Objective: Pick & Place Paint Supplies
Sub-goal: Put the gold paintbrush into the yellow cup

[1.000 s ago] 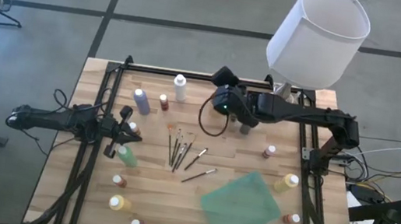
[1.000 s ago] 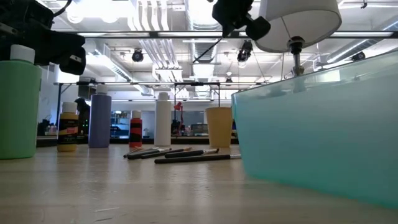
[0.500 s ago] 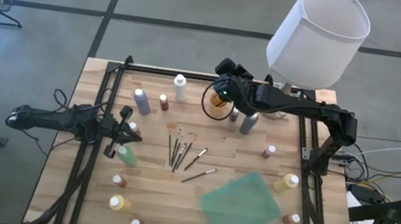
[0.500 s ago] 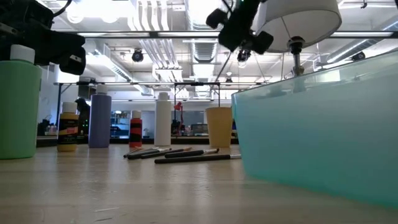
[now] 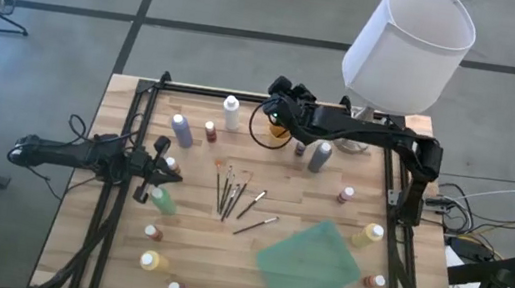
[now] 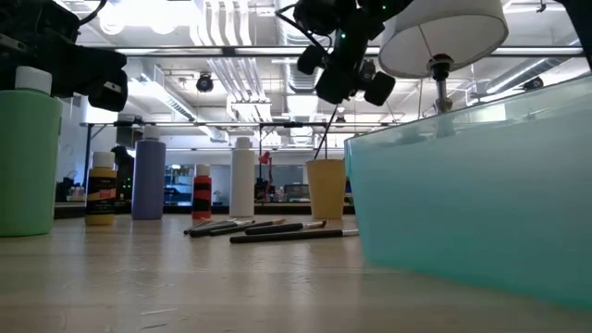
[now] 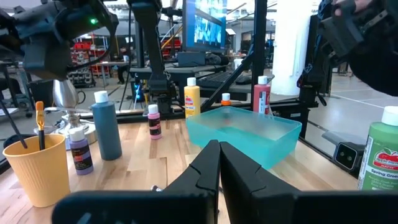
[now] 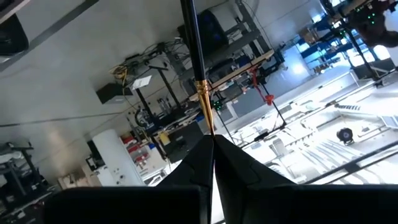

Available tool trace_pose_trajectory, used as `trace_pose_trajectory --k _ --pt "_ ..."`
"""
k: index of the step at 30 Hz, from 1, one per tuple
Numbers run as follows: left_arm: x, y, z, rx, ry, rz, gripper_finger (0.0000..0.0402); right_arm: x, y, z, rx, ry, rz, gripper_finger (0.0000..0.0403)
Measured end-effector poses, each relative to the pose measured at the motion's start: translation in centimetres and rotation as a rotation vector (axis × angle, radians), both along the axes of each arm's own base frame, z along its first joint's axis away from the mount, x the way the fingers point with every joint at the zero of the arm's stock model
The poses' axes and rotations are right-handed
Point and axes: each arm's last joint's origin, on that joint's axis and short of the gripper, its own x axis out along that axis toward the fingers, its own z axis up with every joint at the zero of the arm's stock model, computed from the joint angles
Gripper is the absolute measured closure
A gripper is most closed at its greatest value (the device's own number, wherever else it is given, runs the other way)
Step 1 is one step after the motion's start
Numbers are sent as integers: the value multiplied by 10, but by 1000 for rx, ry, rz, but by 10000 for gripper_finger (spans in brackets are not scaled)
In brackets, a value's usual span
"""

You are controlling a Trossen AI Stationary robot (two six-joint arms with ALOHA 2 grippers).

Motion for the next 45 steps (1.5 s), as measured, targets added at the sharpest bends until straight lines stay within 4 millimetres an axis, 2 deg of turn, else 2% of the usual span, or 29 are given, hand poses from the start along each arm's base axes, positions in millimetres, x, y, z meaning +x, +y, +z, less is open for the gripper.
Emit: trace_pose_trajectory --k 10,22,34,40,45 --pt "0 0 0 0 0 0 388 -1 1 -5 6 17 -1 395" --pt "0 0 0 0 0 0 388 -10 4 -47 27 82 0 395" --pt "0 0 0 0 0 0 388 -12 14 -70 28 83 23 394" --pt "0 0 0 0 0 0 388 -14 14 -73 37 68 18 394" --pt "0 0 0 0 0 0 388 -11 14 -68 46 32 23 394"
